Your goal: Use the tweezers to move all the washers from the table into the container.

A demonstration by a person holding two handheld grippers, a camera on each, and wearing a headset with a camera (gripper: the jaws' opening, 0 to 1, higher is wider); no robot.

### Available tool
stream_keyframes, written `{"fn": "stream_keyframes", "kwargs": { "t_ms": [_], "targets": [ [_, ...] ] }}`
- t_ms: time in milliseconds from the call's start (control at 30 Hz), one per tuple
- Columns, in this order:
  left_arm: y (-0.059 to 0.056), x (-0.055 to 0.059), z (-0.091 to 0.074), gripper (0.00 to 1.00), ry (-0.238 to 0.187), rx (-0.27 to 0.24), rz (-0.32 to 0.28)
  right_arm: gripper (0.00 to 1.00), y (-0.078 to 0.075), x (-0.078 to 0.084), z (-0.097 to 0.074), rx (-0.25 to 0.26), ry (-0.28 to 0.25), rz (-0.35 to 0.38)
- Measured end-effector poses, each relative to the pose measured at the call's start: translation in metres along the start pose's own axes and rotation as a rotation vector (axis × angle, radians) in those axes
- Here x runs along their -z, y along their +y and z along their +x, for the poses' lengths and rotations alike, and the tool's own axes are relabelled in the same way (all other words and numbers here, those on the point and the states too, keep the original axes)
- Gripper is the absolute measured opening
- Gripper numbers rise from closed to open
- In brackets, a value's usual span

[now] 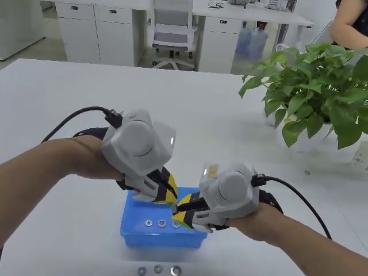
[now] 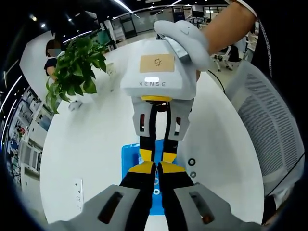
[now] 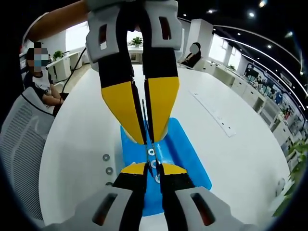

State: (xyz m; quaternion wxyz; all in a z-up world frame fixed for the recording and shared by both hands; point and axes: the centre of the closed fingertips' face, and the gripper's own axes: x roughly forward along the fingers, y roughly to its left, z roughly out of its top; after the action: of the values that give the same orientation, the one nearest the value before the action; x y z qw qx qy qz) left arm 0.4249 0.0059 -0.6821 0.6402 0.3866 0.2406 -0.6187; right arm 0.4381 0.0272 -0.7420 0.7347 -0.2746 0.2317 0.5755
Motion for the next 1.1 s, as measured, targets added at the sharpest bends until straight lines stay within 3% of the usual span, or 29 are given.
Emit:
{"fn": "stream_keyframes", "kwargs": {
  "t_ms": [667,1100],
  "targets": [
    [-0.023,-0.027,-0.021,0.06,-0.03,-0.019,0.057,0.11,0.018,-0.018,-0.029,0.044,-0.027,-0.031],
    [-0.041,-0.033,-0.023,0.06,-0.035,-0.004,0.057,0.12,0.038,-0.016,-0.036,0.048,-0.034,-0.019]
  ]
}}
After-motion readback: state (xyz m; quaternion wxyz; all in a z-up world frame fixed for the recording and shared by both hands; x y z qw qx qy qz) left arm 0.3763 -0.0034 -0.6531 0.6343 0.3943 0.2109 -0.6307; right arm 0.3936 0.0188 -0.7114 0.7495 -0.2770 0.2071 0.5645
